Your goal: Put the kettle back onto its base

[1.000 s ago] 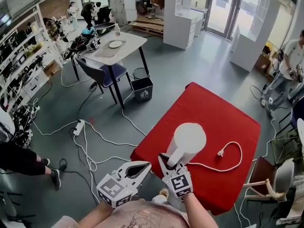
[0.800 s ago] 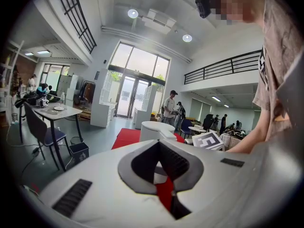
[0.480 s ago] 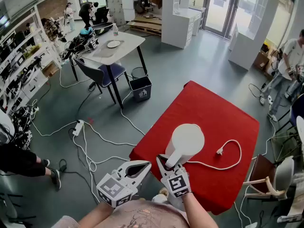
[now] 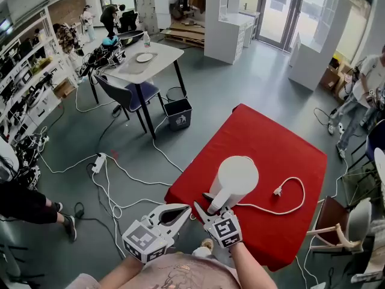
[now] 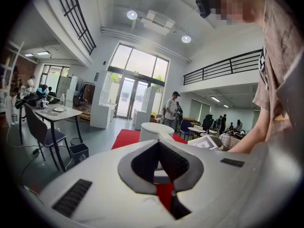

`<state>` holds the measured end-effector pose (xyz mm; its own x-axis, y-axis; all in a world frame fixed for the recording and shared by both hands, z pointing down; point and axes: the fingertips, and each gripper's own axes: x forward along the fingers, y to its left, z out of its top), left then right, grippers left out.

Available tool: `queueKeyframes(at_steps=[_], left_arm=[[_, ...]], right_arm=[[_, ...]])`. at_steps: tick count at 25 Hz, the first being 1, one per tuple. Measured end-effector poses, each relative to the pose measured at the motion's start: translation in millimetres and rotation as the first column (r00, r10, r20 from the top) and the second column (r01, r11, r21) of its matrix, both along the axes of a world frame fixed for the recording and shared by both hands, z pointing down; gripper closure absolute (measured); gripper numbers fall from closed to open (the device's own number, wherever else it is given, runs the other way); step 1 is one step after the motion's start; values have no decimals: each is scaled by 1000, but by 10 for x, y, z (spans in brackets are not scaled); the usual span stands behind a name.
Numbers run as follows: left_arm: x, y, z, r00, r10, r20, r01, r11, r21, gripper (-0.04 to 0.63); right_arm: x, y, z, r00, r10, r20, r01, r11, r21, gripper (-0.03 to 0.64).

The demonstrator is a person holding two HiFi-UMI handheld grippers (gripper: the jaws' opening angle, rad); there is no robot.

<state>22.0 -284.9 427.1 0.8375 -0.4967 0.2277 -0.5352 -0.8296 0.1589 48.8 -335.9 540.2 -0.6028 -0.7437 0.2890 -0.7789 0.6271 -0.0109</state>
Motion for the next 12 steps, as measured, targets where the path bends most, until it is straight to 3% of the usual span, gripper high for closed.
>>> queueKeyframes(at_steps=[2,12], left_arm=[[-11,19,-4,1000,2,1,-2,1000,2,604],[-45,89,-31,1000,17,-14,-17,1000,12,604]], right_arm=[[-34,39,34,1000,-10,-3,10,1000,-21,358],[104,139,24,998,35,-56,-36,999,-12,351]])
